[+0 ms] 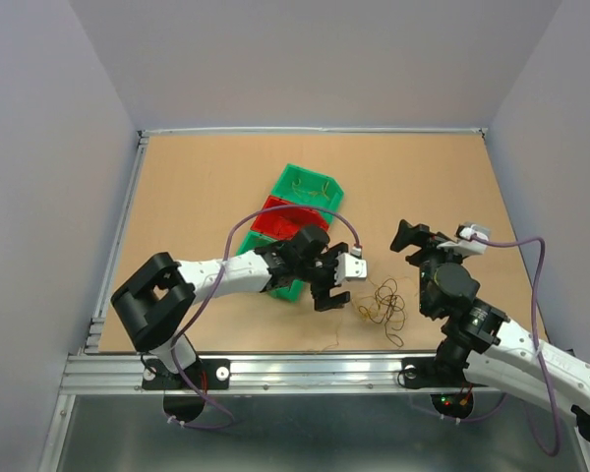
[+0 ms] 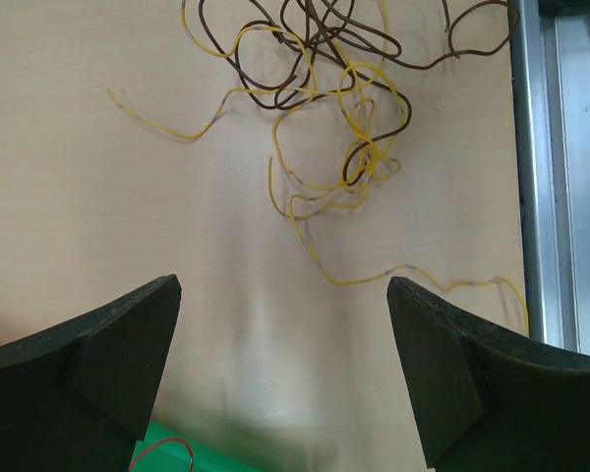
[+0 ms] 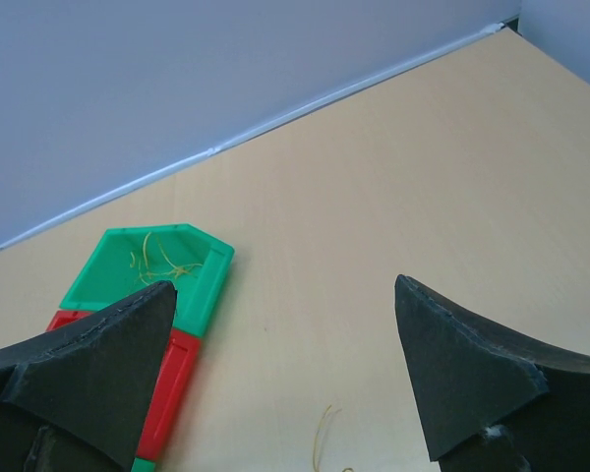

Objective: Untangle the cables

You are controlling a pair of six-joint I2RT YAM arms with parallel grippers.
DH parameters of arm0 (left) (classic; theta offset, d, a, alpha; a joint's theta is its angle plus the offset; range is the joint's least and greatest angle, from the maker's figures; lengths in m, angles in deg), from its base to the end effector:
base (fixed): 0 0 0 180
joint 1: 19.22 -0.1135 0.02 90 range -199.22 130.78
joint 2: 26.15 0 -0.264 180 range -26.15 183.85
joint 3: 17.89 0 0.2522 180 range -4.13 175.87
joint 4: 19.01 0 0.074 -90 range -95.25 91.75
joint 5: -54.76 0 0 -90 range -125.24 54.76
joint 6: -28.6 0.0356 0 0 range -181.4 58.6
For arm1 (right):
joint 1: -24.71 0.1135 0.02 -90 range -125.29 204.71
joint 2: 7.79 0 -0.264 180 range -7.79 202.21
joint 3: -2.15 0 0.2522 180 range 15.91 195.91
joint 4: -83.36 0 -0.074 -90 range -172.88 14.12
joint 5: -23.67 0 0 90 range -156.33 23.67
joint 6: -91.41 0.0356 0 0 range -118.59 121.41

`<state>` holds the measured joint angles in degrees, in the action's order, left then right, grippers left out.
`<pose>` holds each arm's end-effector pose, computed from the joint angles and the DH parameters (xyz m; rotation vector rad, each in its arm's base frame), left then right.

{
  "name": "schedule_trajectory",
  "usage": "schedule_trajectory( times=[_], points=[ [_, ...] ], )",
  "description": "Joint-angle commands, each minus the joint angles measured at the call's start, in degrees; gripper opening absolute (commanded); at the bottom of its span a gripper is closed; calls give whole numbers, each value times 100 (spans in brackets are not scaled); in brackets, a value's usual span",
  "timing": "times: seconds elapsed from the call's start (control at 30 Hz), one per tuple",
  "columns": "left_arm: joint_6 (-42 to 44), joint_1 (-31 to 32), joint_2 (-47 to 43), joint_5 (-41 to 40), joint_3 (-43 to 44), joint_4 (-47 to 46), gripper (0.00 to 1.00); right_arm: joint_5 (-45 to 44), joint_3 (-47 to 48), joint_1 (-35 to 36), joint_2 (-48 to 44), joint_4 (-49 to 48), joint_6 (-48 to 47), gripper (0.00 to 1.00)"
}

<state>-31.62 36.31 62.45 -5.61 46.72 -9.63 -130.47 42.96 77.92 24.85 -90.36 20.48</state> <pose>0.1732 -0.2833 0.2172 1.6870 1.3776 -0.8148 0.1076 0.0904 0.2947 0.4257 1.4987 0.1354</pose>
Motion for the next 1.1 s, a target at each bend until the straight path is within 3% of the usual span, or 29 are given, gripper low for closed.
schedule_trajectory(
  times=[0.0, 0.1, 0.13, 0.23, 0.27, 0.37, 0.53, 0.63, 0.77, 0.83, 0.97, 1.07],
  points=[
    [-201, 72, 568, 351, 468, 166, 96, -248, -94, -4, -38, -236, 44, 97],
    [-201, 125, 1078, 421, 680, 288, 78, -213, -130, -4, -179, -236, 27, 97],
    [-201, 160, 1203, 430, 829, 385, 67, -196, -164, -4, -214, -236, -8, 97],
    [-209, 204, 1555, 369, 1023, 429, 51, -187, -235, -12, -399, -236, -35, 97],
    [-201, 221, 1590, 342, 1032, 429, 34, -152, -244, -4, -451, -236, -35, 97],
    [-139, 222, 1494, 368, 1050, 596, 0, -81, -305, -4, -636, -236, -70, 97],
    [-16, 204, 704, 351, 813, 579, 0, 680, -480, -4, -891, -507, -681, 97],
    [1, 47, 168, 359, 699, 579, 0, 3125, -893, -4, -1163, -1262, -1464, 93],
    [-130, -287, -368, 482, 637, 570, 0, 5290, -1272, -4, -1524, -1826, -2011, 91],
    [-227, -419, -624, 500, 593, 535, 0, 5893, -1316, -4, -1577, -1870, -2144, 91],
    [-385, -762, -1036, 482, 549, 465, 0, 6956, -1123, -4, -955, -1871, -2302, 91],
    [-420, -798, -1178, 500, 522, 465, 0, 7204, -790, 5, 29, -1862, -2547, 88]
  ],
)
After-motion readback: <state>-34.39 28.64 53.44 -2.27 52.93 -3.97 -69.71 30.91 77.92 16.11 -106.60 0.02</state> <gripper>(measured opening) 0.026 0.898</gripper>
